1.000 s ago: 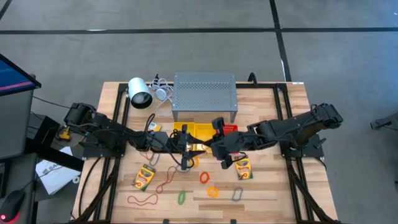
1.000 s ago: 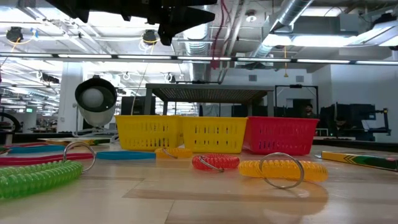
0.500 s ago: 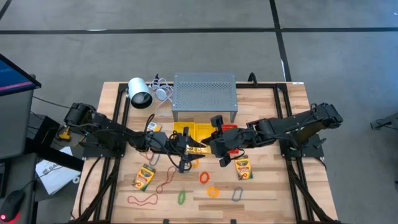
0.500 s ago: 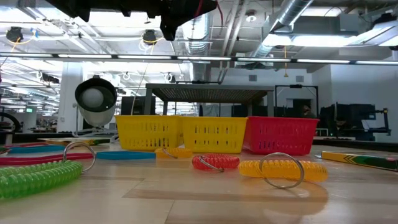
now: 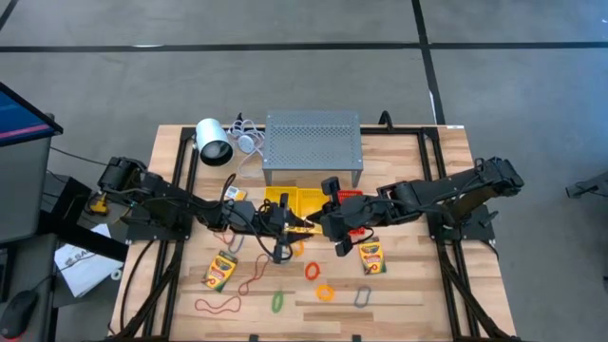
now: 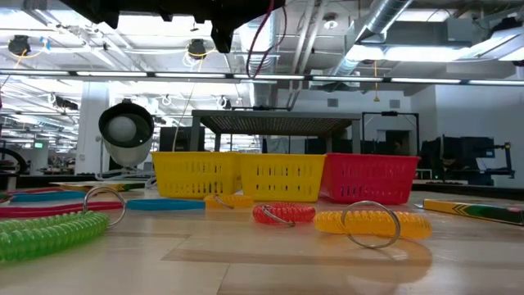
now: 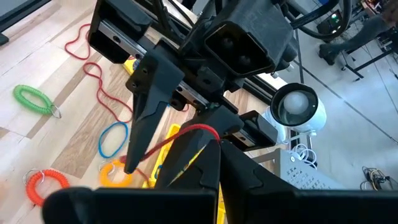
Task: Pick & Place Office Desk Supplies
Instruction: Put the red rubber band into the left yellow basket
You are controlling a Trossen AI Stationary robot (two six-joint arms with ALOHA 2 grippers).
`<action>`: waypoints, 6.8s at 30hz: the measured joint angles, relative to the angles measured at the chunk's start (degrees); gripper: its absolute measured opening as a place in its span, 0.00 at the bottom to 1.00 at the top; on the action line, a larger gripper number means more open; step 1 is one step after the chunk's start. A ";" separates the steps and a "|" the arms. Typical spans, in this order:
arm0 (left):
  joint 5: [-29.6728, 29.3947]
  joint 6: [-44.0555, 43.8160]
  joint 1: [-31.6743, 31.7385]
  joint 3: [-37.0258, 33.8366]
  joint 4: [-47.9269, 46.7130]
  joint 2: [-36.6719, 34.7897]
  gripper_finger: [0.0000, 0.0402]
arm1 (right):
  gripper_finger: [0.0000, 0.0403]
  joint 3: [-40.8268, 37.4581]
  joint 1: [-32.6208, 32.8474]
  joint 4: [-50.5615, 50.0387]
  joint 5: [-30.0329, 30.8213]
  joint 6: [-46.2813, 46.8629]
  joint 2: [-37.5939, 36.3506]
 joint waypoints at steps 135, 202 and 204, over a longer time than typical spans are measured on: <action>11.50 0.07 19.06 -12.51 -21.61 -5.33 0.01 | 0.72 -70.03 25.13 50.01 9.25 8.54 -65.05; 15.98 2.88 20.92 -1.73 -40.41 5.70 0.13 | 0.72 -70.03 25.12 49.21 9.22 8.98 -65.05; 15.96 2.77 20.92 -1.73 -40.43 5.70 0.18 | 0.72 -70.03 25.14 49.21 9.22 8.98 -65.05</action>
